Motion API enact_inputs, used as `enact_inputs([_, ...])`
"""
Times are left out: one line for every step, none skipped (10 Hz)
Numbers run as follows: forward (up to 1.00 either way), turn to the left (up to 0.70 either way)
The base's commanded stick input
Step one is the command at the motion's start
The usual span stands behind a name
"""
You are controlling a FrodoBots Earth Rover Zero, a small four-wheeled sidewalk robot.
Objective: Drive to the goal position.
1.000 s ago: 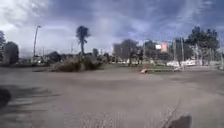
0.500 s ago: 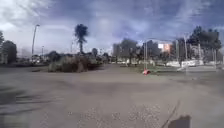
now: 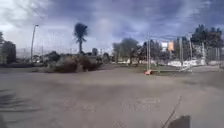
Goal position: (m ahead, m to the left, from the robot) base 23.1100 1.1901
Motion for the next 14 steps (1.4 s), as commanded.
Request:
enact_inputs([0.7, -0.05])
enact_inputs([0.7, -0.05])
enact_inputs([0.7, -0.05])
enact_inputs([0.7, -0.09])
enact_inputs([0.7, -0.14])
enact_inputs([0.7, -0.15])
enact_inputs([0.7, -0.15])
enact_inputs([0.7, -0.09])
enact_inputs([0.7, -0.06])
enact_inputs([0.7, 0.0])
enact_inputs([0.7, 0.0])
enact_inputs([0.7, 0.0])
enact_inputs([0.7, 0.0])
enact_inputs([0.7, 0.0])
